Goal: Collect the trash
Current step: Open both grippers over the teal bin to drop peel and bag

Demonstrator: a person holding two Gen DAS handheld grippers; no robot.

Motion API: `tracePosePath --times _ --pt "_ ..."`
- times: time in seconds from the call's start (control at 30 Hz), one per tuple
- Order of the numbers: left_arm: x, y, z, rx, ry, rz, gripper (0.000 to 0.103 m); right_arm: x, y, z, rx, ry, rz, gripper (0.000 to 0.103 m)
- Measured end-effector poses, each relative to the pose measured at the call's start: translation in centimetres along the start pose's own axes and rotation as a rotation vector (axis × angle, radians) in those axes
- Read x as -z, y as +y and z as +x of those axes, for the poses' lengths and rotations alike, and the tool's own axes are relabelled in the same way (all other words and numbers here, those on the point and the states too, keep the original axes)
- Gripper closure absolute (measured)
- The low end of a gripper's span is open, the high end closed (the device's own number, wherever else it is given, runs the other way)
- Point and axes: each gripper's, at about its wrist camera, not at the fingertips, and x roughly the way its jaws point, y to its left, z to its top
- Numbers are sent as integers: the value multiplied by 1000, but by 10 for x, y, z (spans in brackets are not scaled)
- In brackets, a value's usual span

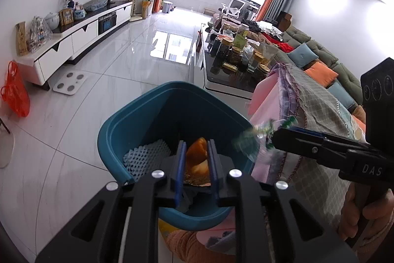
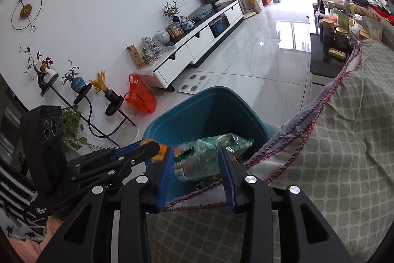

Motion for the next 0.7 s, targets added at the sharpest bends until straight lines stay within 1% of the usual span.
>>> tracePosePath --times 0.23,0.27,0.33,0.6,0.7 --pt "2 1 -4 3 -13 1 79 2 -4 -1 -6 0 11 64" --pt "2 0 -5 5 -19 3 78 2 -5 -1 -9 -1 12 63" --pt "2 -1 -9 6 -30 7 76 2 -6 -2 -12 -3 15 55" --pt "-1 -9 -20 13 -59 18 76 3 -10 -8 -22 -14 25 54" --pt "0 -13 -25 25 -70 25 72 5 -13 -16 -25 -26 25 54"
